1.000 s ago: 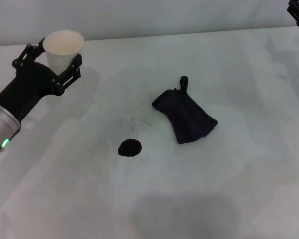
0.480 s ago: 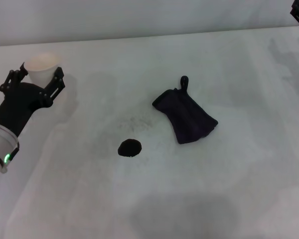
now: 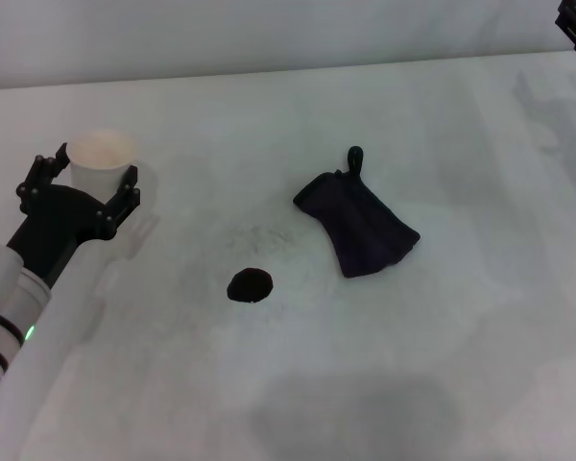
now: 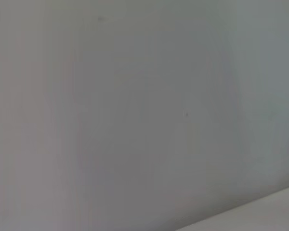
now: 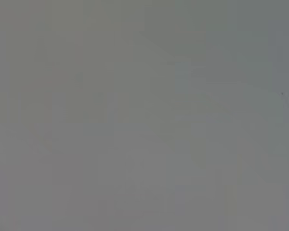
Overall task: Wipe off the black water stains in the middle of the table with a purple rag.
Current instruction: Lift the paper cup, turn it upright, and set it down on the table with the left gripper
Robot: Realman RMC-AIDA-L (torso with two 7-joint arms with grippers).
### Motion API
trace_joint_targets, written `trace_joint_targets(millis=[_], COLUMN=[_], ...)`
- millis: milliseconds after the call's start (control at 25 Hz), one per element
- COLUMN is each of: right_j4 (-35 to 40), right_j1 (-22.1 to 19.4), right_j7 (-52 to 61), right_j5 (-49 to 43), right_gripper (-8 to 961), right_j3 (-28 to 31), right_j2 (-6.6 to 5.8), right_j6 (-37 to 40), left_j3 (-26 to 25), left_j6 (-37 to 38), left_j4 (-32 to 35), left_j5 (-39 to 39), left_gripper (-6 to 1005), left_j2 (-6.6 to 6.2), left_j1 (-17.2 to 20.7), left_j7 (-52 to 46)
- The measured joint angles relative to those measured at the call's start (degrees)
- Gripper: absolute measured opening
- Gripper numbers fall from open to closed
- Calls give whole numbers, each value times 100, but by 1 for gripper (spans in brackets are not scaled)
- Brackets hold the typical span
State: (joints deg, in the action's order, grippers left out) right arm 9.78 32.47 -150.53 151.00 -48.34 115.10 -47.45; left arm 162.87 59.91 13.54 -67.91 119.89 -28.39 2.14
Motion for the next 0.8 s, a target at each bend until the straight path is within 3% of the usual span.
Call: trace_joint_targets(millis=[800], right_j4=[131], right_j1=[-35], right_j7=[6], right_j5=[0], right_gripper=[764], right_j3=[-62], right_j2=[15], right_j6=[-17], left_j3=[1], left_j6=[-55], left_j4=[46], left_j5=[155], left_gripper=[839], left_j2=[1], left_j1=[280], left_j7=[12])
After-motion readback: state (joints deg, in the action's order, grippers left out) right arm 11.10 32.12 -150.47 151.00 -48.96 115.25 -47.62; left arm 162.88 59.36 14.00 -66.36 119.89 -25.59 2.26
